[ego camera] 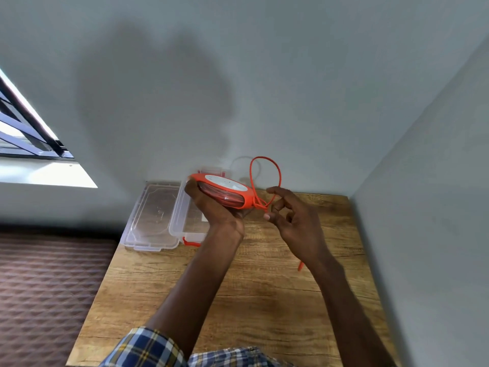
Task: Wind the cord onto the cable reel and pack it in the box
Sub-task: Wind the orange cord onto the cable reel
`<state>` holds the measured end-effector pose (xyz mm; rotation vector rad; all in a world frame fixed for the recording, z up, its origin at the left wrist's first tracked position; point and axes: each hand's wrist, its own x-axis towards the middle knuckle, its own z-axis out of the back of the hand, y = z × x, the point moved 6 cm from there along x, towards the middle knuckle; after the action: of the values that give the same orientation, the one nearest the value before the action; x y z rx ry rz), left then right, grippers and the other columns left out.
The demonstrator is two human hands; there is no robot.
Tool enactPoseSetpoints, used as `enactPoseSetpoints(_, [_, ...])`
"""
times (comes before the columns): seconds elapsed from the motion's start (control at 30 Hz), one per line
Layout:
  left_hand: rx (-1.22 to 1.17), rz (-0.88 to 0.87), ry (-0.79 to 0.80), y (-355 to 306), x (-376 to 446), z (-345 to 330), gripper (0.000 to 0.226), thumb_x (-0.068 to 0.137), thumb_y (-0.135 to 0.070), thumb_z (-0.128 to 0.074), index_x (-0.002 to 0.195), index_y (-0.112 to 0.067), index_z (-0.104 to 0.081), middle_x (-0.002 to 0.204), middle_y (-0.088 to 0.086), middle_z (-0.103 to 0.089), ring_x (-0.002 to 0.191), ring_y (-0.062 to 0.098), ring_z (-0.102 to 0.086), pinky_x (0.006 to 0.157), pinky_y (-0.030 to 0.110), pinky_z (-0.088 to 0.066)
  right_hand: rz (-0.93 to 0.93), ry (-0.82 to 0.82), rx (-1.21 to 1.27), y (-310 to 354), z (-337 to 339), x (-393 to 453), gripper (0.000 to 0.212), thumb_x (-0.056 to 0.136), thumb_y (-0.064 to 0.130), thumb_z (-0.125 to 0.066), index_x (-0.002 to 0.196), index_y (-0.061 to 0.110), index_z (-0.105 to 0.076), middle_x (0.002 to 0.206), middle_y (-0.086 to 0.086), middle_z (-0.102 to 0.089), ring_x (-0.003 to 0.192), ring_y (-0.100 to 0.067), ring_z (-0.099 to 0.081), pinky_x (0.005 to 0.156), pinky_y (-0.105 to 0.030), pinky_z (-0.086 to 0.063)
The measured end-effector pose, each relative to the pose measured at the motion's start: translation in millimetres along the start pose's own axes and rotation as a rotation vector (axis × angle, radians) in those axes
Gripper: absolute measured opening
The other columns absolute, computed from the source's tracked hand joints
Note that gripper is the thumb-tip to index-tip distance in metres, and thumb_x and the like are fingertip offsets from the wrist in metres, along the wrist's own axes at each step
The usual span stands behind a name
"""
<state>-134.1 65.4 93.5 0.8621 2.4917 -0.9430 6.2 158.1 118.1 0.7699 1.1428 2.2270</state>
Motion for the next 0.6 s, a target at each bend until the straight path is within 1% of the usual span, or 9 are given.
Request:
enactPoseSetpoints(0.07, [0.002, -0.009, -0.010, -1, 2, 1, 0.065, 0.094, -0.081, -0.037, 0.118, -0.031, -0.070, 0.125, 0.009, -0.074, 0.108, 0.028, -0.073, 0.077, 0.054, -0.064, 0.062, -0.010, -0.092, 4, -1, 0, 0.048, 0.091, 0.014, -0.072, 0.130, 0.041, -0.062, 0.089, 0.020, -0.070, 0.080, -0.001, -0.068, 0.065, -0.013, -0.046])
enactPoseSetpoints(0.13, [0.008, -0.021, -0.023, 0, 1, 2, 0.064, 0.094, -0.081, -0.038, 0.118, -0.031, -0.070, 0.113, 0.004, -0.077, 0.098, 0.024, -0.076, 0.071, 0.050, -0.064, 0.025, 0.005, -0.069, 2, -5, -1, 0.049, 0.093, 0.008, -0.067, 0.126, 0.043, -0.061, 0.085, 0.018, -0.072, 0.076, -0.004, -0.069, 0.067, -0.027, -0.055])
enactPoseSetpoints(0.17, [0.010, -0.033, -0.027, 0, 1, 2, 0.066, 0.095, -0.080, -0.038, 0.123, -0.030, -0.070, 0.111, 0.003, -0.077, 0.098, 0.024, -0.076, 0.072, 0.049, -0.064, -0.023, 0.017, -0.015, 0, -6, -1, 0.049, 0.093, 0.004, -0.064, 0.122, 0.043, -0.060, 0.081, 0.014, -0.073, 0.072, -0.007, -0.070, 0.066, -0.033, -0.058])
enactPoseSetpoints(0.23, [0.007, -0.049, -0.024, -1, 0, 2, 0.072, 0.095, -0.080, -0.039, 0.136, -0.027, -0.065, 0.114, 0.003, -0.077, 0.107, 0.027, -0.074, 0.085, 0.055, -0.063, -0.092, 0.000, 0.032, -4, -6, -2, 0.049, 0.093, 0.000, -0.061, 0.113, 0.044, -0.059, 0.076, 0.009, -0.073, 0.068, -0.012, -0.071, 0.068, -0.043, -0.060])
enactPoseSetpoints(0.3, [-0.031, -0.033, -0.026, -3, 2, 3, 0.077, 0.092, -0.082, -0.040, 0.141, -0.027, -0.064, 0.121, 0.007, -0.077, 0.116, 0.031, -0.072, 0.099, 0.066, -0.054, -0.123, -0.075, -0.023, -10, 3, -1, 0.044, 0.092, 0.002, -0.062, 0.109, 0.042, -0.059, 0.075, 0.010, -0.072, 0.072, -0.009, -0.072, 0.072, -0.043, -0.059])
enactPoseSetpoints(0.4, [-0.074, -0.016, -0.018, -10, 8, 6, 0.084, 0.089, -0.086, -0.037, 0.140, -0.026, -0.065, 0.131, 0.011, -0.074, 0.121, 0.036, -0.069, 0.098, 0.075, -0.050, -0.196, -0.167, -0.083, -22, 17, -4, 0.036, 0.091, 0.004, -0.062, 0.105, 0.036, -0.065, 0.076, 0.009, -0.073, 0.078, -0.012, -0.072, 0.075, -0.041, -0.058])
enactPoseSetpoints(0.47, [-0.112, -0.013, -0.007, -14, 13, 10, 0.087, 0.089, -0.088, -0.034, 0.141, -0.025, -0.064, 0.136, 0.012, -0.071, 0.124, 0.039, -0.067, 0.099, 0.075, -0.049, -0.270, -0.202, -0.167, -32, 24, -7, 0.030, 0.090, 0.005, -0.061, 0.094, 0.033, -0.070, 0.080, 0.009, -0.074, 0.083, -0.014, -0.071, 0.077, -0.040, -0.057])
enactPoseSetpoints(0.53, [-0.135, -0.008, -0.012, -17, 17, 14, 0.088, 0.088, -0.090, -0.031, 0.139, -0.027, -0.065, 0.134, 0.013, -0.071, 0.124, 0.042, -0.066, 0.098, 0.077, -0.048, -0.338, -0.176, -0.295, -39, 31, -8, 0.029, 0.090, 0.007, -0.060, 0.088, 0.033, -0.072, 0.087, 0.009, -0.075, 0.090, -0.016, -0.070, 0.080, -0.038, -0.056])
enactPoseSetpoints(0.6, [-0.141, -0.005, -0.013, -19, 20, 15, 0.089, 0.087, -0.091, -0.029, 0.140, -0.028, -0.063, 0.133, 0.014, -0.071, 0.123, 0.044, -0.066, 0.098, 0.080, -0.047, -0.352, -0.040, -0.384, -40, 28, -5, 0.030, 0.089, 0.004, -0.059, 0.096, 0.029, -0.074, 0.096, 0.008, -0.076, 0.099, -0.017, -0.070, 0.087, -0.038, -0.055])
